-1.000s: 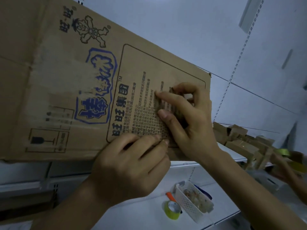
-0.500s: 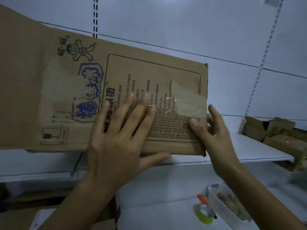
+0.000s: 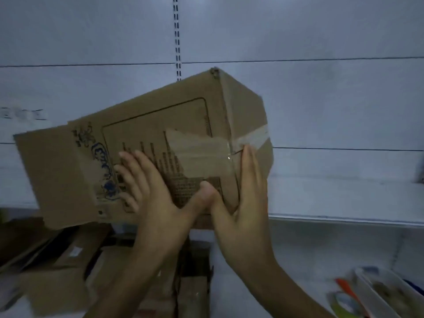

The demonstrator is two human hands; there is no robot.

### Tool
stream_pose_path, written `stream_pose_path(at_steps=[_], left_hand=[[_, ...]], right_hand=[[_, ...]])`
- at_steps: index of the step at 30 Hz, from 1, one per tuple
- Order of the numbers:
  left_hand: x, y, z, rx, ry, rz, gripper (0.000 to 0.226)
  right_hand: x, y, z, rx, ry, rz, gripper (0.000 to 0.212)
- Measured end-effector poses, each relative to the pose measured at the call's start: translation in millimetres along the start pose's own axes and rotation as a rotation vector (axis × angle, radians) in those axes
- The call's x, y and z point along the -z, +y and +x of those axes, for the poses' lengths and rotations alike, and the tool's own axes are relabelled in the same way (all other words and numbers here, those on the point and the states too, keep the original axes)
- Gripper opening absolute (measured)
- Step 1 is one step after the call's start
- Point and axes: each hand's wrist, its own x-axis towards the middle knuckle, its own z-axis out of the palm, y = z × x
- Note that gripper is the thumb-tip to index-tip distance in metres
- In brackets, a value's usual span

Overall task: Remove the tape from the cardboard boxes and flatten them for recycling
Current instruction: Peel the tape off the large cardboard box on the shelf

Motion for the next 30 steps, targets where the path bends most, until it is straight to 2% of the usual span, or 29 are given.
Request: stream_pose_path(at_steps=[2, 4, 6, 9, 11, 13, 15, 17, 20, 22, 25, 28, 30], left_hand=[[23.0, 13.4, -1.7, 0.219, 0.013, -0.182, 0.158], [44.1, 18.6, -5.7, 0.313, 0.049, -0.238, 0.158], [58.3, 12.5, -12.1, 0.292, 0.1, -0.267, 0.144], [80.7, -10.6, -17.9, 0.177, 0.188, -0.327, 0.11], [99.1, -31.8, -21.7, 0.145, 0.156, -0.308, 0.099], [113.6, -52.6, -26.6, 0.083, 0.083, -0.291, 0.091], [118.4, -67.6, -32.9, 0.055, 0.004, -0.317, 0.084], [118.1, -77.5, -37.6, 0.052, -0.03, -0.379, 0.076], [115.3, -88.4, -39.6, 0.055, 0.135, -0.359, 0.058], [110.5, -92.1, -40.3, 0.094, 0.354, -0.202, 0.047], [101.1, -97.2, -43.6, 0.238, 0.656, 0.005, 0.048], [92.3, -96.4, -33.0, 0.235, 0.756, 0.045, 0.055], [75.2, -90.0, -14.0, 0.267, 0.72, 0.052, 0.051]], right_hand=[[-19.4, -18.1, -18.4, 0.098, -0.058, -0.057, 0.076], [-35.5, -32.6, -39.7, 0.14, -0.115, -0.029, 0.076], [-41.4, -38.4, -55.0, 0.181, -0.162, 0.017, 0.074], [-31.6, -20.2, -44.5, 0.201, -0.184, 0.206, 0.06], [-18.0, 13.5, -15.3, 0.074, -0.012, 0.19, 0.075], [-1.3, 53.6, 23.1, -0.194, 0.135, 0.083, 0.108], [13.6, 89.0, 46.0, -0.382, 0.034, 0.079, 0.125], [21.0, 111.7, 50.3, -0.385, -0.079, 0.192, 0.117], [14.4, 111.2, 42.4, -0.358, 0.021, 0.208, 0.104], [4.3, 94.7, 31.7, -0.326, 0.102, 0.193, 0.098], [-0.6, 68.1, -2.8, -0.266, 0.263, 0.2, 0.1], [16.7, 55.6, -33.0, -0.155, 0.399, 0.153, 0.1], [25.7, 56.7, -42.9, -0.093, 0.378, 0.075, 0.095]])
